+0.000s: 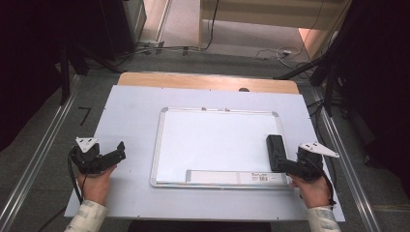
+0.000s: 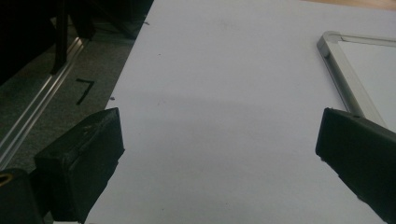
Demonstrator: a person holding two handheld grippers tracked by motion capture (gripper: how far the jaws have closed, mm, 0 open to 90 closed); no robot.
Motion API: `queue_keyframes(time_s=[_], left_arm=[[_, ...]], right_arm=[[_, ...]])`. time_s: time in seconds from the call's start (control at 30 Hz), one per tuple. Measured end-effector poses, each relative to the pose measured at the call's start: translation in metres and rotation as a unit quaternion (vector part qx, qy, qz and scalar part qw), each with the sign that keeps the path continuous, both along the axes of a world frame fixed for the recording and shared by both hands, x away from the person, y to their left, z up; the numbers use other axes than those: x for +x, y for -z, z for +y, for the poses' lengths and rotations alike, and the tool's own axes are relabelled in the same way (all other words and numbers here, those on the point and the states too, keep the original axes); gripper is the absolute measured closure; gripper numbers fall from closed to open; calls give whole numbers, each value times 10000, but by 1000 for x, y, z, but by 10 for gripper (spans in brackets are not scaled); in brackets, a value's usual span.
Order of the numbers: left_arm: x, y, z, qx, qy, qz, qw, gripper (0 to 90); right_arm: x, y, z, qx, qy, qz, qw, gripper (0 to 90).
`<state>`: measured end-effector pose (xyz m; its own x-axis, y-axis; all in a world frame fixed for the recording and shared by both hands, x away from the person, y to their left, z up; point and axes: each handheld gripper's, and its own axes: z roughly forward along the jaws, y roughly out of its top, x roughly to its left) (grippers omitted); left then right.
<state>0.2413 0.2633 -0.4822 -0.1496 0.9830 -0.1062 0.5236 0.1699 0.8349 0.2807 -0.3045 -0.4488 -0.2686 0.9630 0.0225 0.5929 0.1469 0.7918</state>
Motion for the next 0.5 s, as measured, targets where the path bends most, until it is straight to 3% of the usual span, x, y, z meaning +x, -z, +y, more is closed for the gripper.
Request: queue_keyframes(time_s=[0.5], left_arm=[[0, 0, 0, -14, -11, 13, 10000, 15]], right_arm=[[-3, 0, -15, 42, 77, 24, 10000, 71]])
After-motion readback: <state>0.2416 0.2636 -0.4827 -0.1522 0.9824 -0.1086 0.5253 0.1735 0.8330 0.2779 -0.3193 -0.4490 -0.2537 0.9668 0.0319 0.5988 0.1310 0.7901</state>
